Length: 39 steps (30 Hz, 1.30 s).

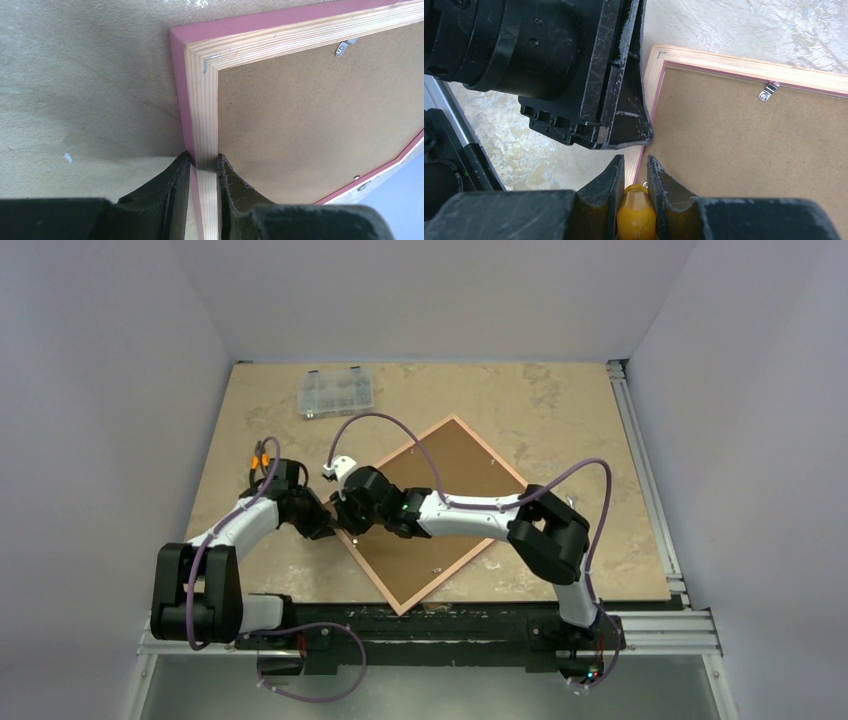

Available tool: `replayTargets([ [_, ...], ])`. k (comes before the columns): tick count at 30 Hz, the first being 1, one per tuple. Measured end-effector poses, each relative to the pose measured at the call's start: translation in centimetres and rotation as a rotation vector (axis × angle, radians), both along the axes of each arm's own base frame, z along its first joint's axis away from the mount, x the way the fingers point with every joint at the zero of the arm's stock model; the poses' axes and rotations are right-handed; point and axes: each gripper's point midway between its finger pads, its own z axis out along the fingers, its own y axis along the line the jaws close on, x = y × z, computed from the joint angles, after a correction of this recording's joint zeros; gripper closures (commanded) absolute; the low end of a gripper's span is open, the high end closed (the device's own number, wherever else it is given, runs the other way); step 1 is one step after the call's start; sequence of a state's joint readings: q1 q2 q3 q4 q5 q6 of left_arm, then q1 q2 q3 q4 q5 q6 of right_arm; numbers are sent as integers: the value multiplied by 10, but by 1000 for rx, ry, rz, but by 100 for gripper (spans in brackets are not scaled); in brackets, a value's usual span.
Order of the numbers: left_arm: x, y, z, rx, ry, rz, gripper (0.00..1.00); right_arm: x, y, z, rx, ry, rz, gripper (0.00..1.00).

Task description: Take the photo out of the frame

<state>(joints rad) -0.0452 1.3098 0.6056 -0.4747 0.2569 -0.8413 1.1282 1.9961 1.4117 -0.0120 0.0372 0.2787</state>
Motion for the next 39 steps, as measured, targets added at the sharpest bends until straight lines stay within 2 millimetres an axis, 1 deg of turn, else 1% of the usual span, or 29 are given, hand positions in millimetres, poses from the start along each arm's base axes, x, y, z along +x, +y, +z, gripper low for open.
replayTargets([
  [7, 0, 0, 0, 0, 4, -1, 93, -6, -4, -1, -61, -18, -23, 100],
  [14, 0, 0, 0, 2, 2, -7, 94, -4, -8, 0, -96, -63, -84, 100],
  [23, 0, 0, 0, 4, 1, -13, 94, 0, -9, 1, -90, -91, -146, 100],
  [25, 0, 0, 0, 4, 1, -13, 94, 3, -9, 2, -83, -105, -168, 100],
  [32, 0, 0, 0, 4, 1, -14, 94, 30, -29, 6, -106, -203, -290, 100],
  [34, 0, 0, 0, 4, 1, -14, 93, 33, -34, 7, -116, -211, -302, 100],
  [36, 0, 0, 0, 3, 1, -14, 89, 30, -45, 8, -124, -206, -302, 100],
  [39, 0, 0, 0, 3, 0, -14, 79, 18, -73, 10, -149, -188, -298, 100],
])
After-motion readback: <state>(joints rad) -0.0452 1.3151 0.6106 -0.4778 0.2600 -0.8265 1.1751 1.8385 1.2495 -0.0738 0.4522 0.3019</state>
